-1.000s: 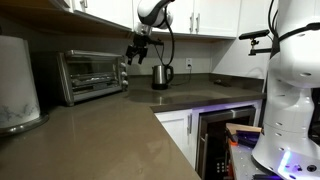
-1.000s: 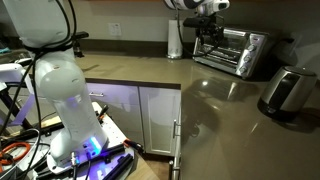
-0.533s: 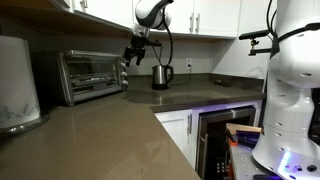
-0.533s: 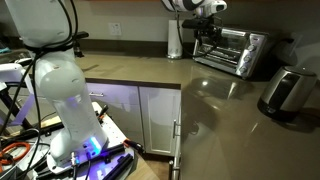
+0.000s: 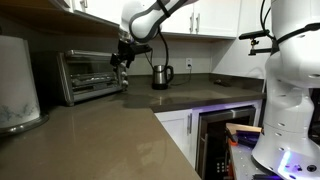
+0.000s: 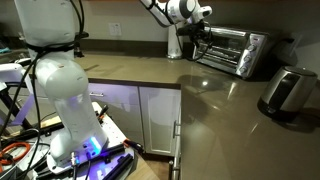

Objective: Open the oven door

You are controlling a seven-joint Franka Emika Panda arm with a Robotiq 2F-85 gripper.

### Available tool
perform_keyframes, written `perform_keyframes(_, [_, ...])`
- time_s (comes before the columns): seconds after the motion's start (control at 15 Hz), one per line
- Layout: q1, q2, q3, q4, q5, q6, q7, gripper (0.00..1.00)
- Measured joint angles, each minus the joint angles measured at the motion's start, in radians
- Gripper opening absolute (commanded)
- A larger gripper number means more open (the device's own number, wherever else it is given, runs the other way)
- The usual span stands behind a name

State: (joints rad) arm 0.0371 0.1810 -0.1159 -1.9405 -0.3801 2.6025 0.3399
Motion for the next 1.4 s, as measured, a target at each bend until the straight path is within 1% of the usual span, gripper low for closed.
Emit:
perform_keyframes(0.13, [0.059, 0.002, -0.066, 0.0, -0.116, 0.027, 0.159, 1.0])
perform_keyframes(0.27, [0.124, 0.003, -0.145, 0.002, -0.241, 0.062, 0.318, 1.0])
perform_keyframes(0.33, [0.151, 0.004, -0.18, 0.004, -0.312, 0.086, 0.393, 0.84])
perform_keyframes(0.4, [0.175, 0.007, -0.212, 0.008, -0.389, 0.108, 0.471, 0.79])
perform_keyframes(0.47, [0.193, 0.013, -0.236, 0.017, -0.472, 0.13, 0.548, 0.7])
perform_keyframes(0.53, [0.206, 0.021, -0.255, 0.028, -0.559, 0.152, 0.625, 0.7])
perform_keyframes(0.6, [0.215, 0.033, -0.269, 0.042, -0.636, 0.172, 0.691, 0.6])
perform_keyframes(0.67, [0.221, 0.045, -0.281, 0.06, -0.705, 0.189, 0.748, 0.61])
perform_keyframes(0.73, [0.226, 0.058, -0.291, 0.079, -0.764, 0.199, 0.796, 0.39])
perform_keyframes(0.8, [0.23, 0.069, -0.299, 0.099, -0.814, 0.202, 0.836, 0.37])
perform_keyframes(0.87, [0.232, 0.078, -0.304, 0.116, -0.858, 0.204, 0.872, 0.38])
perform_keyframes(0.93, [0.233, 0.084, -0.306, 0.13, -0.894, 0.204, 0.903, 0.35])
perform_keyframes(1.0, [0.233, 0.085, -0.307, 0.138, -0.916, 0.204, 0.925, 0.36])
perform_keyframes(1.2, [0.234, 0.084, -0.307, 0.145, -0.934, 0.204, 0.939, 0.25])
perform_keyframes(1.27, [0.235, 0.084, -0.307, 0.147, -0.937, 0.205, 0.94, 0.19])
perform_keyframes(1.33, [0.235, 0.084, -0.307, 0.148, -0.945, 0.207, 0.943, 0.18])
perform_keyframes(1.4, [0.235, 0.084, -0.307, 0.15, -0.955, 0.21, 0.951, 0.14])
